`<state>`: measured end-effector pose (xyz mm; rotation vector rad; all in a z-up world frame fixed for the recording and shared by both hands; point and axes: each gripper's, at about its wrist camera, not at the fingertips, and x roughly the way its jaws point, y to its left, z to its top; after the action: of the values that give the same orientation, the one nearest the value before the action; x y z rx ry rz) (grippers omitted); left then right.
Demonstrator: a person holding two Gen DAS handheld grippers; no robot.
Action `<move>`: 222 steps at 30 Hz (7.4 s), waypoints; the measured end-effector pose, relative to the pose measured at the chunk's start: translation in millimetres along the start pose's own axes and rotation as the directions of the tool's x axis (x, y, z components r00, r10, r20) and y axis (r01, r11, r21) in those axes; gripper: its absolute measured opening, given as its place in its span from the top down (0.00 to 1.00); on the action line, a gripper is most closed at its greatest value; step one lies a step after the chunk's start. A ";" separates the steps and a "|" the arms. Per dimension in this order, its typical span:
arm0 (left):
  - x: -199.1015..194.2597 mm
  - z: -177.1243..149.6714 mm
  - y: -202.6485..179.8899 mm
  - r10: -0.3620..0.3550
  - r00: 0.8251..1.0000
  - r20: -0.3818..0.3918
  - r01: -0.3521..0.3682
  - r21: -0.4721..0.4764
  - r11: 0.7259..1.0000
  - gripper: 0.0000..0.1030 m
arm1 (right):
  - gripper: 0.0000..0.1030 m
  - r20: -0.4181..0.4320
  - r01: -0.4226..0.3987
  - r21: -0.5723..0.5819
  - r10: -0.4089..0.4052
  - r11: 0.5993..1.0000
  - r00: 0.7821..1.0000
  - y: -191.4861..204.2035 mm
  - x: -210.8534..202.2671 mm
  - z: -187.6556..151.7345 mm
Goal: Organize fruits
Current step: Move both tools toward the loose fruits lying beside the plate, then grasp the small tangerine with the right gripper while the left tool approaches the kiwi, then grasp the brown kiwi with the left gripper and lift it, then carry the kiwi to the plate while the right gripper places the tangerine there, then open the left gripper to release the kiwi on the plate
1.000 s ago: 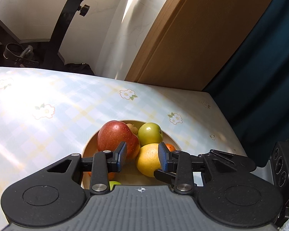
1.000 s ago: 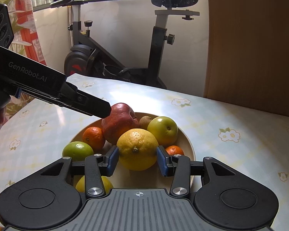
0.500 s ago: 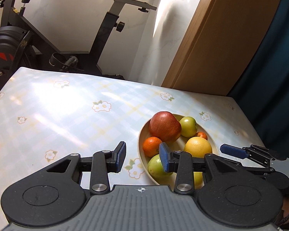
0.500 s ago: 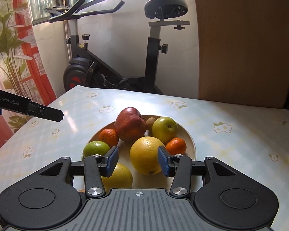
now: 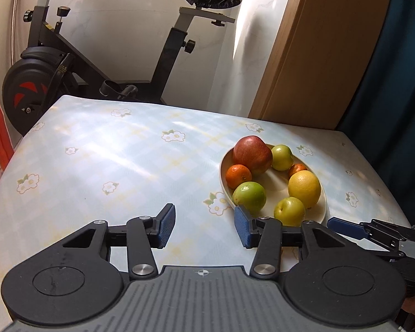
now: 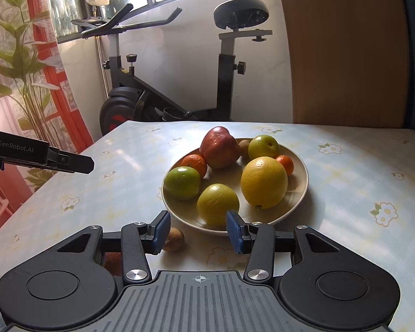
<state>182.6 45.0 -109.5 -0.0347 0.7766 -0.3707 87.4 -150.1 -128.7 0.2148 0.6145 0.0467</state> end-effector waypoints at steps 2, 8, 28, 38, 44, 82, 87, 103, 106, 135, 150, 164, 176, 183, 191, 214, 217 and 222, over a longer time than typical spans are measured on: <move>-1.3 -7.4 -2.8 0.003 1.000 -0.003 -0.003 0.001 1.000 0.52 | 0.59 -0.018 -0.002 -0.004 0.002 1.000 1.000 3.6 -3.6 -9.6; 0.9 -21.4 -7.1 -0.001 1.000 -0.024 0.001 0.005 1.000 0.52 | 0.59 -0.070 -0.050 -0.006 0.050 0.999 0.996 15.9 -11.6 -31.0; -5.9 -36.4 -12.7 0.006 1.000 -0.024 -0.006 -0.002 1.000 0.52 | 0.66 -0.167 -0.160 0.016 0.160 0.987 0.973 23.3 -6.8 -46.2; -4.1 -40.3 -14.2 0.012 0.999 -0.036 -0.012 0.002 1.000 0.52 | 0.69 -0.170 -0.199 0.079 0.209 0.977 0.963 18.0 -4.2 -49.2; -4.4 -41.5 -15.2 0.013 0.999 -0.034 -0.013 0.000 1.000 0.52 | 0.69 -0.109 -0.101 0.053 0.107 0.993 0.988 6.3 -7.8 -47.7; 2.5 -45.8 -28.0 0.017 0.998 -0.058 -0.017 0.006 1.000 0.52 | 0.61 0.023 -0.083 -0.123 0.087 0.989 0.996 -22.2 -10.5 -54.3; 2.4 -46.0 -28.2 0.017 0.998 -0.058 -0.017 0.006 1.000 0.52 | 0.57 0.007 -0.072 -0.146 0.074 0.987 0.997 -18.2 -8.3 -53.9; 3.0 -48.1 -28.5 0.020 0.998 -0.059 -0.020 0.000 1.000 0.52 | 0.58 -0.024 -0.007 -0.121 0.004 0.993 1.000 -24.9 -4.7 -53.5; 5.7 -46.6 -31.5 0.008 0.998 -0.066 -0.008 0.012 1.000 0.52 | 0.63 -0.014 -0.019 -0.102 0.017 0.995 1.000 -28.7 -5.1 -52.5; 90.3 -26.2 -69.3 -0.114 0.938 -0.328 0.186 0.198 0.962 0.66 | 0.67 0.048 -0.036 -0.054 0.038 0.998 0.998 -38.0 -10.6 -53.3; 86.2 -31.3 -76.8 -0.083 0.947 -0.309 0.169 0.264 0.949 0.73 | 0.67 0.045 -0.044 -0.045 0.046 0.998 0.998 -38.2 -9.9 -53.3; 19.3 14.4 -50.6 -0.136 0.981 -0.135 0.163 0.212 0.964 0.73 | 0.67 0.076 -0.038 0.059 0.033 0.998 0.997 -58.0 -26.3 -38.8; 12.4 77.6 -49.1 -0.123 0.992 -0.005 0.121 0.212 0.970 0.73 | 0.67 0.167 0.001 -0.049 0.007 0.999 0.986 -73.2 -25.3 50.5; 59.9 83.0 -52.6 -0.124 0.990 -0.061 0.132 0.164 0.978 0.73 | 0.67 0.112 0.041 -0.084 -0.031 0.996 0.993 -88.6 11.1 73.7; 111.6 67.5 -51.6 -0.102 0.980 -0.170 0.130 0.164 0.978 0.73 | 0.67 0.051 0.034 -0.062 -0.031 0.997 0.998 -100.6 41.9 69.3; 132.0 56.1 -42.5 -0.087 0.971 -0.222 0.124 0.160 0.979 0.73 | 0.65 -0.021 0.020 -0.037 -0.021 0.999 1.000 -113.1 61.3 60.9; 130.6 56.0 -41.5 -0.081 0.972 -0.222 0.119 0.163 0.979 0.73 | 0.65 -0.015 0.022 -0.043 -0.022 0.999 1.000 -111.7 58.2 62.1; 127.9 57.0 -37.2 -0.068 0.973 -0.220 0.103 0.152 0.983 0.66 | 0.65 -0.011 0.027 -0.023 -0.028 0.999 1.000 -110.1 51.3 60.5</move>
<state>293.6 -39.1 -149.2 0.1276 0.9579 -0.5256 162.0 -263.3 -133.2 0.1845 0.6278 0.0283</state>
